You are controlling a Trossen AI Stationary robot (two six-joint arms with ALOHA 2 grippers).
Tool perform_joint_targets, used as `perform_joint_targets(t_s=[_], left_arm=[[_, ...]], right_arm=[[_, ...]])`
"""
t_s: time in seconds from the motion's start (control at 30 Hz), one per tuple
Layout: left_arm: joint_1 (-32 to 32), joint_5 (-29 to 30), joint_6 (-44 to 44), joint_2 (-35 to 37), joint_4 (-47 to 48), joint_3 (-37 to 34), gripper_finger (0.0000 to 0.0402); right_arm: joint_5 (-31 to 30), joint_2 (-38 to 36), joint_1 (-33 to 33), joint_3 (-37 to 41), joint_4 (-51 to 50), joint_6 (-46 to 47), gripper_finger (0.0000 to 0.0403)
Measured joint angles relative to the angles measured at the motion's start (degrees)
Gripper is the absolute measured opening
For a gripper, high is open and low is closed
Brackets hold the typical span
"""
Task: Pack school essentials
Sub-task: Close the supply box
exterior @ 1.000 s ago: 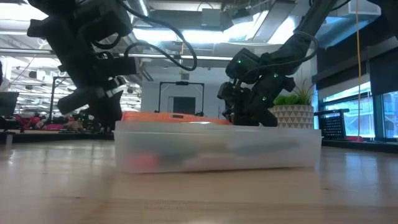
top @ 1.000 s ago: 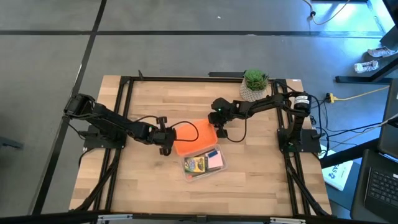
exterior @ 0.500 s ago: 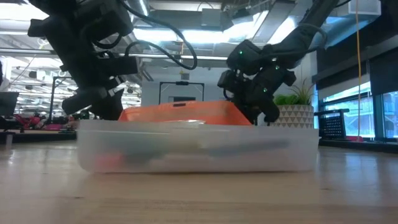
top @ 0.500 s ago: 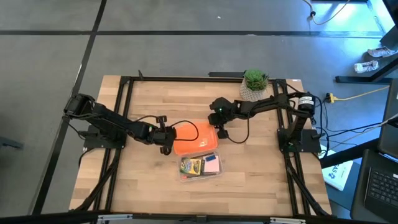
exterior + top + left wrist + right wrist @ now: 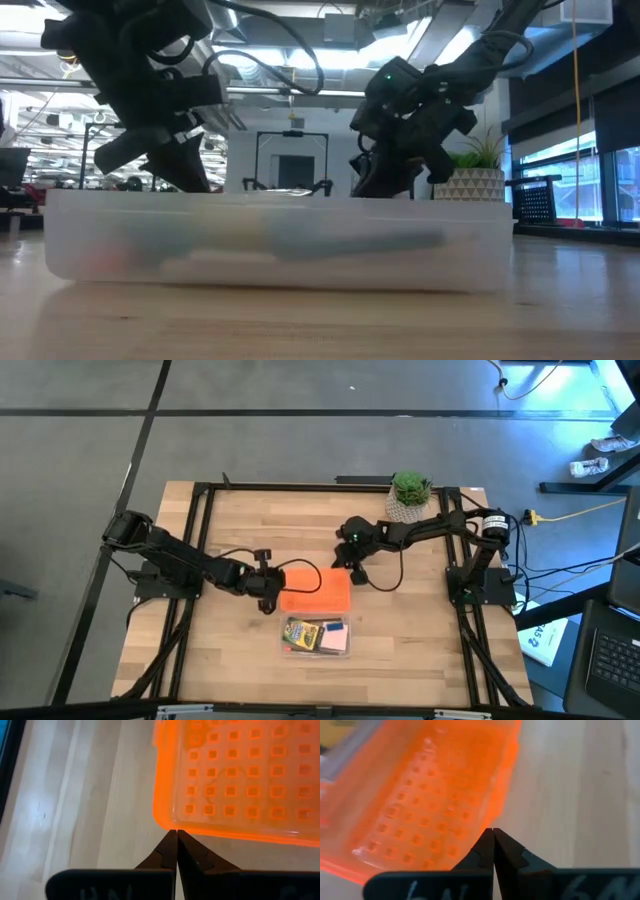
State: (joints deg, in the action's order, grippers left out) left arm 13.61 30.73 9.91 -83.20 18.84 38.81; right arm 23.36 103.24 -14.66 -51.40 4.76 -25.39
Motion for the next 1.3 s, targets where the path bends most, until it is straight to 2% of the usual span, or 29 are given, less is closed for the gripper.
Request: perform_joint_targets(t_s=[0.2, 0.3, 0.37, 0.43, 0.5, 0.6, 0.73, 1.13, 1.3], left_arm=[[0.06, -0.1, 0.16, 0.0, 0.75, 0.0, 0.0], [-0.25, -0.5, 1.67, 0.0, 2.82, -0.02, 0.0], [-1.02, -3.06, 3.04, 0.0, 3.84, -0.02, 0.0], [-1.99, -7.69, 3.94, 0.0, 4.01, -0.07, 0.0], [-2.49, -9.85, 4.57, -0.01, 4.01, -0.07, 0.0], [-2.52, -10.32, 4.53, -0.02, 3.83, -0.11, 0.0], [-2.45, -10.86, 4.62, -0.04, 3.42, -0.93, 0.0], [-2.45, -10.99, 6.04, -0.07, 3.19, -2.21, 0.0], [-2.45, -12.54, 5.78, -0.07, 2.8, -2.21, 0.0]], right_arm=[[-8.81, -0.52, -0.02, -0.01, -3.61, 1.14, 0.0004], [-11.42, -1.71, -0.1, -0.85, -9.12, 2.57, 0.0004], [-11.53, -2.28, -0.2, -1.06, -12.28, 2.83, 0.0004], [-10.99, -2.12, -0.2, -1.0, -15.04, 4.04, 0.0004], [-10.34, -1.55, -0.2, -0.83, -16.03, 5.4, 0.0004], [-9.83, -0.78, -0.04, -0.81, -15.95, 7.22, 0.0004], [-4.63, 0.65, -0.07, -0.79, -14.65, 7.17, 0.0004], [4.18, 2.12, 0.09, -0.79, -9.62, 7.03, 0.0004], [5.3, 2.12, 0.09, -0.79, -9.62, 6.91, 0.0004]])
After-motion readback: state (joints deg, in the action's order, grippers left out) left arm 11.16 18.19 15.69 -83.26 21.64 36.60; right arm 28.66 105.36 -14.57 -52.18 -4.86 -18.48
